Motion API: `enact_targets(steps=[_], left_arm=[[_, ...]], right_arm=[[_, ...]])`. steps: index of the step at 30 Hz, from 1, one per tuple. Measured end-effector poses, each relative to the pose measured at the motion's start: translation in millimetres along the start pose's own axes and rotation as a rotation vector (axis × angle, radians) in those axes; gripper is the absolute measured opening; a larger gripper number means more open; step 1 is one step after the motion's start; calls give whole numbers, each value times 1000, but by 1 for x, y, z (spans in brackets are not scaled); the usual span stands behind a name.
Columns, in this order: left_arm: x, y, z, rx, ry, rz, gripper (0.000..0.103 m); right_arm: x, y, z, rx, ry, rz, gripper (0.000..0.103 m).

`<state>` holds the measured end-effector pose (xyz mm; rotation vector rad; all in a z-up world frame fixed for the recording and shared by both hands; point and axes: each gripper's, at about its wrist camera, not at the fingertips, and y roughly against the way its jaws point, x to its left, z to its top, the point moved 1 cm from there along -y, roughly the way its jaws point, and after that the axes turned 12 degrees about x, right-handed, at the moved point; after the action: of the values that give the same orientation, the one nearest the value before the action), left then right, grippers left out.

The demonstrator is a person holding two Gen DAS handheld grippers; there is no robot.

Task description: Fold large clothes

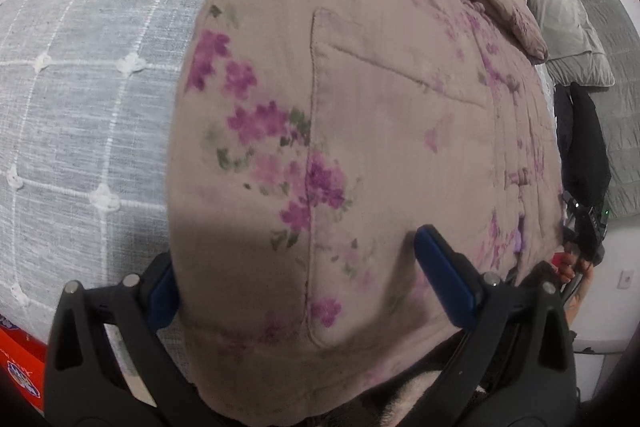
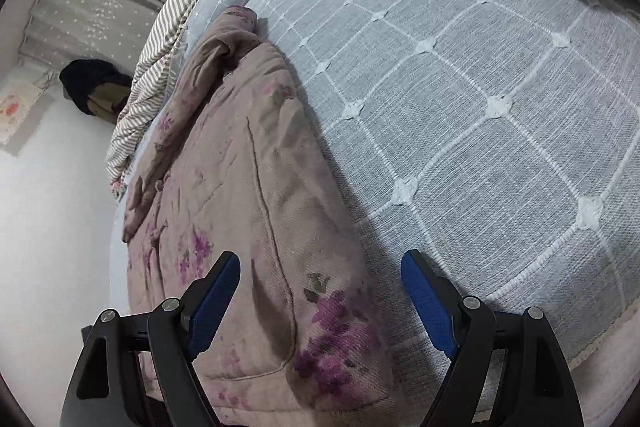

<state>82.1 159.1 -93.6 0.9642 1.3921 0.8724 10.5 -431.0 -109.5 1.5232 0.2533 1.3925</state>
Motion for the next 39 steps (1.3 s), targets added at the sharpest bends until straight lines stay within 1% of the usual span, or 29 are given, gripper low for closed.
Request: enact_targets(steps=[5, 8, 12, 13, 16, 17, 18, 20, 21, 23, 24, 25, 28, 29, 30, 31, 32, 34, 35, 36, 37, 38, 39], left_arm=[[-5, -2, -1, 1, -31, 15, 102], [-8, -3, -2, 9, -58, -2, 102], [-13, -4, -4, 11, -81, -29, 102], [-12, -4, -4, 10, -77, -42, 102], [-3, -1, -2, -3, -38, -133, 102], [3, -1, 0, -6, -11, -151, 102], [5, 0, 1, -6, 0, -132, 98], [0, -2, 0, -4, -23, -83, 98], [-7, -4, 0, -1, -50, -35, 98], [-17, -9, -2, 0, -83, 25, 98], [-18, -10, -1, -1, -91, 38, 98], [-19, -10, -1, -3, -92, 39, 98], [-13, -6, 1, -25, -60, -35, 98], [-8, -4, 1, -37, -47, -76, 98], [-5, -2, 0, -52, -37, -138, 94], [-2, -2, -1, -56, -28, -191, 91], [0, -1, -2, -61, -21, -217, 85], [3, -4, -2, -75, -5, -248, 81], [5, -3, -3, -82, 3, -256, 72], [6, -3, -3, -96, 23, -270, 51], [11, -1, -4, -108, 40, -284, 37], [14, 0, -5, -120, 59, -319, 30], [17, 3, -6, -141, 84, -359, 28]], right_arm=[[6, -9, -1, 38, 20, 55, 84], [13, -15, -2, 74, 50, 75, 85], [18, -20, -1, 101, 80, 69, 85], [18, -20, -1, 104, 84, 69, 85], [22, -22, -1, 114, 99, 57, 84], [24, -24, -1, 120, 112, 47, 83], [27, -25, -1, 124, 123, 34, 83], [33, -28, -3, 135, 149, 1, 80], [36, -29, -3, 141, 164, -14, 78], [43, -34, -5, 160, 193, -32, 75], [44, -35, -5, 166, 202, -34, 75], [47, -36, -6, 173, 211, -39, 75], [52, -40, -6, 182, 221, -52, 74], [54, -41, -6, 189, 224, -34, 67], [56, -44, -6, 201, 220, -7, 63], [58, -47, -6, 213, 217, 16, 61], [60, -50, -7, 219, 219, 22, 56], [65, -54, -7, 228, 217, 39, 44], [68, -56, -7, 230, 218, 47, 33], [70, -57, -7, 228, 223, 47, 29], [75, -58, -8, 221, 231, 47, 28], [81, -56, -9, 201, 243, 45, 26], [84, -53, -10, 185, 251, 53, 24]])
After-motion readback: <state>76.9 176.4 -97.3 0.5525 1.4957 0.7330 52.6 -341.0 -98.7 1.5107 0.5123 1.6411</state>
